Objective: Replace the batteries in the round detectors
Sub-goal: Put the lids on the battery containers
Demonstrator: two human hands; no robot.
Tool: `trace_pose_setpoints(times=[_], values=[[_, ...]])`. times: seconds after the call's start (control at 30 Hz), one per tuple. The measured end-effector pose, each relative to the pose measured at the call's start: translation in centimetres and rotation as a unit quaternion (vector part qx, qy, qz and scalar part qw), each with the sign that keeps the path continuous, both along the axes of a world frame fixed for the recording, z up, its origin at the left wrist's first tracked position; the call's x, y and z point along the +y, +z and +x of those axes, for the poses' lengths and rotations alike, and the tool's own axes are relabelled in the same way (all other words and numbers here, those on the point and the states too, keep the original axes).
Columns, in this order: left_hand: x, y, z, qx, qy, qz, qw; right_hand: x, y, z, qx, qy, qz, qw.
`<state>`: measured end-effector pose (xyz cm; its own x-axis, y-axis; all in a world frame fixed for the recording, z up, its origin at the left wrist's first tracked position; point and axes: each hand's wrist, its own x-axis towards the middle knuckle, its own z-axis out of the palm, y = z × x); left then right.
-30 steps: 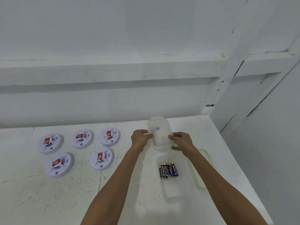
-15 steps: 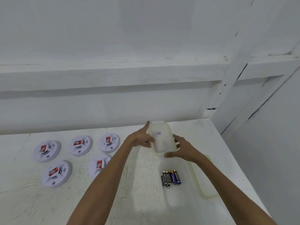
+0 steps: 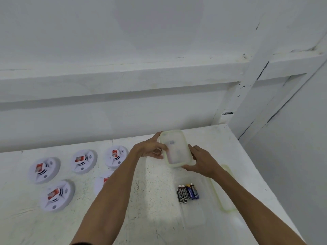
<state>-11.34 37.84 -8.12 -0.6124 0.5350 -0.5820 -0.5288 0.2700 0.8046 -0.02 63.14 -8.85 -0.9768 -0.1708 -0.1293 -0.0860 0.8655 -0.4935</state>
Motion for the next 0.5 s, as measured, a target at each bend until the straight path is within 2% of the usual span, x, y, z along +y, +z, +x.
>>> trace_pose_setpoints(times=[0.1, 0.2, 0.3, 0.4, 0.5], values=[[0.5, 0.1, 1.5, 0.054, 0.048, 0.018, 0.997, -0.1, 0.6, -0.3, -0.026, -0.019, -0.019, 0.999], [1.1, -0.1, 3.9, 0.100, 0.137, 0.005, 0.985, -0.1, 2.1, -0.2, -0.083, -0.041, -0.037, 0.995], [1.6, -0.7, 6.8, 0.128, 0.204, -0.011, 0.970, 1.0, 2.7, 1.1, -0.097, -0.124, -0.073, 0.985], [1.6, -1.3, 10.2, 0.113, 0.230, -0.020, 0.966, 2.6, 2.5, 3.6, -0.068, -0.212, 0.026, 0.975], [1.3, -1.5, 13.5, 0.088, 0.211, -0.010, 0.974, 4.6, 2.3, 6.5, -0.143, -0.285, 0.123, 0.940]])
